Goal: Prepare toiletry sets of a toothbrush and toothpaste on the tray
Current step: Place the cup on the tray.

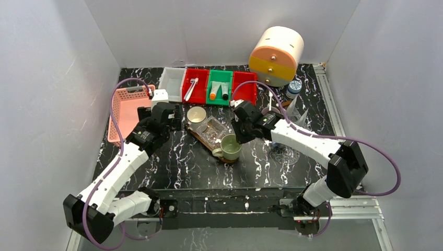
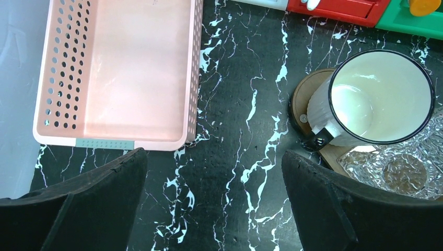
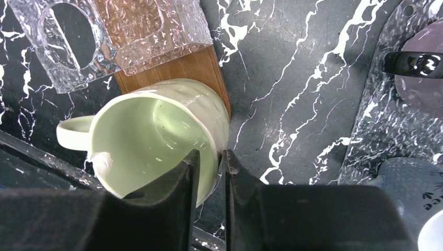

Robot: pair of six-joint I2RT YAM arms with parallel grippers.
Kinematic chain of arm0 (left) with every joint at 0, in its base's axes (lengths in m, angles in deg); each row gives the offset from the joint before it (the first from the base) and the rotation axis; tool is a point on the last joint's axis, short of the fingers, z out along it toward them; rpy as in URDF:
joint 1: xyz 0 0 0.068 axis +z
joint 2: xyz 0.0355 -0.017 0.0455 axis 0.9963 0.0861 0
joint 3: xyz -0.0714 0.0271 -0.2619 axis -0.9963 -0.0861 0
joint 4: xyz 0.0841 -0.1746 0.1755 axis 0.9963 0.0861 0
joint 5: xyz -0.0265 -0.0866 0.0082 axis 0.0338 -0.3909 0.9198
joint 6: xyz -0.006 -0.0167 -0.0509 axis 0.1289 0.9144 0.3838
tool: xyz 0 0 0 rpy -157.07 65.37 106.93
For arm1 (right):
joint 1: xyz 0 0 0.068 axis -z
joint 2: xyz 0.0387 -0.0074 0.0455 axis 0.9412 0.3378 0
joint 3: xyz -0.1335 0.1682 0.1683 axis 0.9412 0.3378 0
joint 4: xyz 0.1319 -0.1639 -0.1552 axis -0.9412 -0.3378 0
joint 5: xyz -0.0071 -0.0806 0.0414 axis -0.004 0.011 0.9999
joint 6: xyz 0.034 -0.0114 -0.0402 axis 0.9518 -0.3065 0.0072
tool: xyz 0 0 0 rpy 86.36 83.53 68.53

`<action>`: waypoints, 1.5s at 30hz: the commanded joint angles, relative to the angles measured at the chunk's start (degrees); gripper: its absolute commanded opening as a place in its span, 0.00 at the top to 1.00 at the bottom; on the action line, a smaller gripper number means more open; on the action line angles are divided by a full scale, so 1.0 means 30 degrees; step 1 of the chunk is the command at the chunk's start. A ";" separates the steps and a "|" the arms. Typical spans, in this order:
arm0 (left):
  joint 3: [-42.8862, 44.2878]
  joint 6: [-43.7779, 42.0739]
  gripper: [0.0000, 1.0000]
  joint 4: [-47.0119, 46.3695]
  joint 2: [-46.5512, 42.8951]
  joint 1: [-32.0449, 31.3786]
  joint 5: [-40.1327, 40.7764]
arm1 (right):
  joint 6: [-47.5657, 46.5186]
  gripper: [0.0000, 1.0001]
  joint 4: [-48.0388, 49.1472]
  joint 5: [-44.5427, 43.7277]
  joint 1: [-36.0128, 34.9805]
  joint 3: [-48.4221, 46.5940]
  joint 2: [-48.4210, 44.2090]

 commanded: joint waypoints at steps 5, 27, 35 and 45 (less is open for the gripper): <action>-0.0197 0.0131 0.02 -0.0083 -0.0570 0.0174 0.0471 | -0.0501 0.87 0.0251 -0.0209 0.0017 -0.0334 0.0516; -0.0310 0.0012 0.02 -0.0290 -0.0620 0.0290 0.0223 | -0.1940 0.99 0.1041 -0.0675 -0.0218 -0.1133 0.1188; -0.0343 -0.0007 0.02 -0.0319 -0.0652 0.0291 0.0266 | -0.2227 0.94 0.1367 -0.0806 -0.0477 -0.1090 0.1188; -0.0369 -0.0018 0.02 -0.0369 -0.0684 0.0335 0.0137 | -0.2225 0.72 0.2306 -0.0371 -0.0473 -0.0880 0.0172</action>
